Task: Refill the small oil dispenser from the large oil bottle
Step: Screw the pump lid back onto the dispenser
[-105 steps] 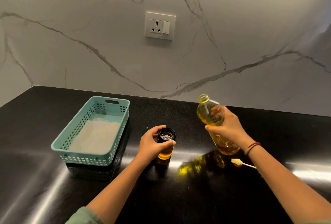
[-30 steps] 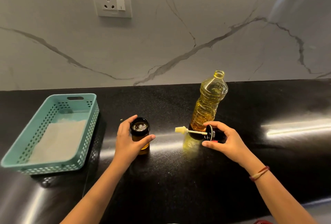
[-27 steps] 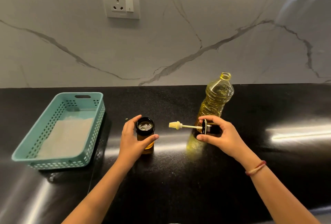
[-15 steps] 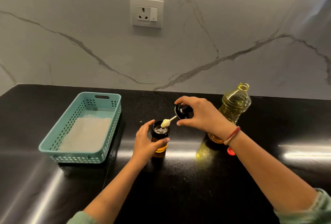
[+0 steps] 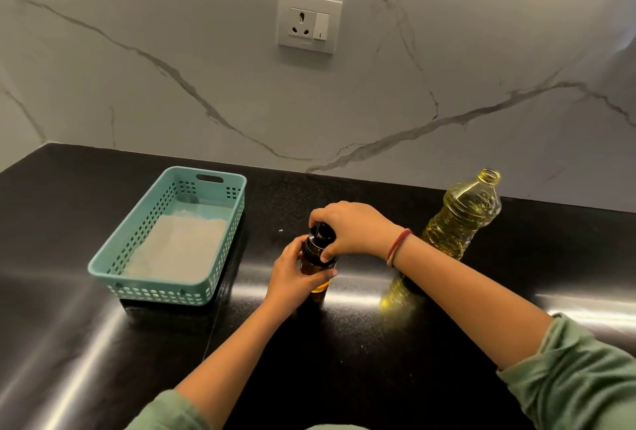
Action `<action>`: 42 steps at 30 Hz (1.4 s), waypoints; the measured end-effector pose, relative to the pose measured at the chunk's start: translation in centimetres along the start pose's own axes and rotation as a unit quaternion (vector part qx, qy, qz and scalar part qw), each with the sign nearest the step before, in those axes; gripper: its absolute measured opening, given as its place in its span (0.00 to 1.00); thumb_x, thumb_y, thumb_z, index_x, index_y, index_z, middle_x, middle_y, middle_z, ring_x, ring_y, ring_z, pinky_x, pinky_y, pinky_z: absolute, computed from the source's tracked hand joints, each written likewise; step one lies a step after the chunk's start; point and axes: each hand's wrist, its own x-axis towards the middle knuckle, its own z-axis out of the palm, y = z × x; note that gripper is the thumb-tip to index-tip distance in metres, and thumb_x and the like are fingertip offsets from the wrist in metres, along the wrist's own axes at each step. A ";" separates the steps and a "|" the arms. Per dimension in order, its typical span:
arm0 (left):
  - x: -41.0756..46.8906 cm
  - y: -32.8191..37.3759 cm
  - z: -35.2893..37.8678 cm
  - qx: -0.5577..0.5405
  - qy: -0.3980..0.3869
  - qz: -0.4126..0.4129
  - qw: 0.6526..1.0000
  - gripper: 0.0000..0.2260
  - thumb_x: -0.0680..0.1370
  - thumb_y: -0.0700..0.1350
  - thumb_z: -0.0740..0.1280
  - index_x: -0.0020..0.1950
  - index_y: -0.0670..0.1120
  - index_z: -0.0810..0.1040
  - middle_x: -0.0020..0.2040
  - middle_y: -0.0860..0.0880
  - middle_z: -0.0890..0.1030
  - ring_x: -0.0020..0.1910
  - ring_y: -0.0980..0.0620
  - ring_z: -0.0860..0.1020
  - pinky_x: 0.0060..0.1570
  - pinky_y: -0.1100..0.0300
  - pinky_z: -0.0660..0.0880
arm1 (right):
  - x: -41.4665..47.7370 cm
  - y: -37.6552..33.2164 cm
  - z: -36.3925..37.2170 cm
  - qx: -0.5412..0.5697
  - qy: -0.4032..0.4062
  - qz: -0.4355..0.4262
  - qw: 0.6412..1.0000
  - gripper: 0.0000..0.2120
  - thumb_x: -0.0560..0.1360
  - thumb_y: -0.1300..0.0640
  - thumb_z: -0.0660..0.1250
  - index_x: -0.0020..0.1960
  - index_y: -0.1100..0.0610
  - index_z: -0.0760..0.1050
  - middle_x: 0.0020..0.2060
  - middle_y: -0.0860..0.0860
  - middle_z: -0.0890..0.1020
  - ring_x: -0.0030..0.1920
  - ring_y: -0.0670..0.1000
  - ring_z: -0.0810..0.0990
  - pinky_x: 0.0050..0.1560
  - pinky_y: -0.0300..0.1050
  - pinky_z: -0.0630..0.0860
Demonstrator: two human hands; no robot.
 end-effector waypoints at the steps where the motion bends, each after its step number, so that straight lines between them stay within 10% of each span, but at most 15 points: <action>1: 0.0 -0.1 0.0 0.001 -0.001 0.001 1.000 0.24 0.65 0.45 0.80 0.56 0.57 0.75 0.54 0.57 0.80 0.52 0.68 0.76 0.49 0.68 0.74 | 0.0 0.0 0.1 0.012 -0.009 0.003 1.000 0.25 0.69 0.47 0.74 0.62 0.50 0.70 0.54 0.50 0.77 0.54 0.50 0.75 0.47 0.43 0.72; 24: 0.0 -0.1 -0.5 0.060 -0.019 0.002 0.998 0.26 0.66 0.48 0.80 0.58 0.58 0.72 0.51 0.64 0.76 0.48 0.74 0.72 0.45 0.80 0.68 | -1.0 -0.6 -2.0 0.026 -0.006 -0.006 1.000 0.15 0.77 0.57 0.65 0.63 0.56 0.75 0.55 0.53 0.78 0.56 0.50 0.76 0.51 0.39 0.69; 30: 0.0 -0.5 -0.4 0.071 -0.008 0.009 0.997 0.30 0.65 0.50 0.80 0.64 0.53 0.74 0.56 0.57 0.78 0.55 0.59 0.75 0.53 0.65 0.72 | -0.8 -0.7 -1.0 -0.053 0.041 0.016 0.998 0.21 0.76 0.42 0.64 0.57 0.58 0.77 0.47 0.52 0.80 0.48 0.51 0.80 0.43 0.42 0.74; 34: 0.0 -0.4 -0.4 0.073 -0.011 0.019 0.997 0.26 0.65 0.51 0.80 0.59 0.58 0.74 0.53 0.61 0.79 0.54 0.60 0.76 0.53 0.61 0.74 | -0.9 -0.6 -1.7 -0.014 -0.023 -0.021 0.999 0.22 0.74 0.56 0.70 0.67 0.51 0.72 0.60 0.50 0.77 0.61 0.51 0.74 0.58 0.46 0.73; 42: 0.1 -0.5 -0.3 0.090 -0.007 0.014 0.996 0.28 0.64 0.51 0.80 0.62 0.56 0.74 0.55 0.58 0.79 0.56 0.57 0.76 0.57 0.56 0.74 | 0.5 -0.9 -1.5 -0.074 -0.022 -0.010 0.997 0.15 0.79 0.49 0.62 0.53 0.59 0.79 0.42 0.53 0.81 0.44 0.50 0.79 0.39 0.39 0.70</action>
